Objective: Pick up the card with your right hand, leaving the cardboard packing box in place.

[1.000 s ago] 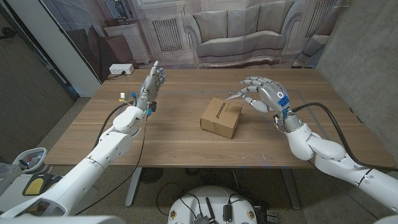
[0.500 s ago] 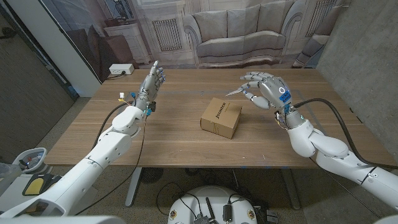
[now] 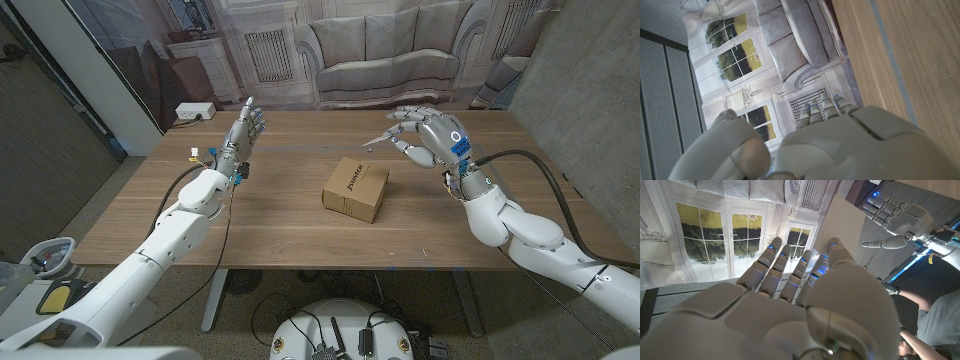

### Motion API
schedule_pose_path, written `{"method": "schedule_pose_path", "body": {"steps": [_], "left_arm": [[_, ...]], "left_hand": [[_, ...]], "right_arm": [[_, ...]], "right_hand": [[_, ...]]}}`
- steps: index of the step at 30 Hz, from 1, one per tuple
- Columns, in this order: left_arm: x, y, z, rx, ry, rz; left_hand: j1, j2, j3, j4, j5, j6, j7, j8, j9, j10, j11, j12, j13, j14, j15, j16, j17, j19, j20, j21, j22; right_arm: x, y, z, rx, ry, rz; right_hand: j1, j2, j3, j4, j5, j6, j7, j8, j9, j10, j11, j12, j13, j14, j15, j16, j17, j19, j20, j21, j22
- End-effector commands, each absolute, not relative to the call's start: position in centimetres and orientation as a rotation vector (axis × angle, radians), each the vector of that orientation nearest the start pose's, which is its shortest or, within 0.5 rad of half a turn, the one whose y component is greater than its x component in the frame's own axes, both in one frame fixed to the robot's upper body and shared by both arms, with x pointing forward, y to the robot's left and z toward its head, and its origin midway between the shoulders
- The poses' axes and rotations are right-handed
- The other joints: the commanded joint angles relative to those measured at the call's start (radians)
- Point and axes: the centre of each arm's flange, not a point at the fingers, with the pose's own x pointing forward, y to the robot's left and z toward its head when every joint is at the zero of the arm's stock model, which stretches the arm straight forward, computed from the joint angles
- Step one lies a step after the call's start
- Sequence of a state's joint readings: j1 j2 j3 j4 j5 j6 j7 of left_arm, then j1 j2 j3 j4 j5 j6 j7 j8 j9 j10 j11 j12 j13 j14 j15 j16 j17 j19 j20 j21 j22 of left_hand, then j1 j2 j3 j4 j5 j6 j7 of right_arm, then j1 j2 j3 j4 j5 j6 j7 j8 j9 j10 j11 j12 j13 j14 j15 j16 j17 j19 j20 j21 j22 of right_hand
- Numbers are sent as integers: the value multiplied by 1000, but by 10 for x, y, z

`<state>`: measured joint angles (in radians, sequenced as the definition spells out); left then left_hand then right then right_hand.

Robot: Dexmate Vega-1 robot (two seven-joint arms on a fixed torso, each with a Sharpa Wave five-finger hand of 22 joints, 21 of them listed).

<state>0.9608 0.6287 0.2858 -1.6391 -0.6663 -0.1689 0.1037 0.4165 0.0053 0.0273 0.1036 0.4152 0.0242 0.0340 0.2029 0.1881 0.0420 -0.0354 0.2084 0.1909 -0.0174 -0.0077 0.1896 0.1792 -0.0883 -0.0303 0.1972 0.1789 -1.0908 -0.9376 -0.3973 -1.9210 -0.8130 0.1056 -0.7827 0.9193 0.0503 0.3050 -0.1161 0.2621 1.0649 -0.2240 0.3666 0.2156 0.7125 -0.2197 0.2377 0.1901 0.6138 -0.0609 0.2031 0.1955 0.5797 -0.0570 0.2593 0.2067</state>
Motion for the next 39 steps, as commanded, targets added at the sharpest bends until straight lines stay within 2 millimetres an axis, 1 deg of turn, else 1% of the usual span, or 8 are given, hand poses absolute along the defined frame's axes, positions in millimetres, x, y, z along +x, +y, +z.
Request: {"method": "schedule_pose_path", "body": {"steps": [1, 10, 16, 25, 34, 39], "left_arm": [[602, 295, 17, -21, -641, -184], [608, 295, 15, -26, -636, -193], [609, 296, 15, -31, -639, -194], [609, 301, 14, -34, -642, -195], [609, 304, 13, -38, -647, -198], [608, 308, 14, -38, -653, -194]], "left_hand": [[1, 9, -6, 3, 2, 7, -2, -2, 2, 4, 2, -2, 3, -2, 1, 0, 5, -14, 0, 2, 3], [2, 10, -8, 3, 2, 8, -2, -2, 2, 6, 4, -1, 3, -3, 1, 0, 5, -15, 1, 2, 3], [2, 11, -10, 3, 2, 7, -1, -2, 2, 5, 3, -2, 3, -3, 1, -1, 5, -16, 1, 2, 3], [3, 11, -12, 3, 2, 8, -3, -2, 2, 7, 2, -1, 3, -5, 2, -1, 5, -17, 1, 2, 3], [4, 12, -13, 3, 2, 10, -2, -1, 2, 7, 2, -1, 3, -5, 2, -1, 5, -17, 2, 2, 3], [4, 13, -14, 2, 2, 10, -2, -1, 2, 5, 3, -2, 3, -4, 2, 0, 5, -16, 1, 3, 3]], "right_arm": [[469, -237, 28, -1327, -1416, -378], [464, -235, 45, -1320, -1422, -388], [461, -232, 52, -1316, -1430, -390], [461, -231, 58, -1270, -1426, -382], [462, -224, 64, -1260, -1433, -380], [463, -221, 64, -1256, -1436, -380]], "right_hand": [[6, 0, -4, -4, -3, 9, 1, 5, 3, 7, 2, -4, 3, 12, -137, 0, 2, 7, -98, 6, 3], [6, 1, -4, -4, -4, 9, 1, 4, 3, 6, 2, -5, 3, 13, -137, 0, 2, 8, -98, 7, 3], [6, 1, -4, -4, -4, 10, 1, 4, 3, 6, 2, -5, 3, 13, -137, -1, 2, 8, -98, 7, 3], [7, 1, -5, -4, -5, 10, 1, 4, 2, 6, 2, -6, 3, 13, -137, -1, 2, 8, -97, 7, 3], [7, 2, -5, -4, -5, 10, 1, 4, 2, 6, 2, -7, 3, 13, -138, -1, 2, 8, -97, 7, 3], [7, 2, -6, -4, -5, 10, 1, 4, 2, 7, 2, -7, 3, 13, -137, -2, 2, 8, -97, 7, 3]]}}
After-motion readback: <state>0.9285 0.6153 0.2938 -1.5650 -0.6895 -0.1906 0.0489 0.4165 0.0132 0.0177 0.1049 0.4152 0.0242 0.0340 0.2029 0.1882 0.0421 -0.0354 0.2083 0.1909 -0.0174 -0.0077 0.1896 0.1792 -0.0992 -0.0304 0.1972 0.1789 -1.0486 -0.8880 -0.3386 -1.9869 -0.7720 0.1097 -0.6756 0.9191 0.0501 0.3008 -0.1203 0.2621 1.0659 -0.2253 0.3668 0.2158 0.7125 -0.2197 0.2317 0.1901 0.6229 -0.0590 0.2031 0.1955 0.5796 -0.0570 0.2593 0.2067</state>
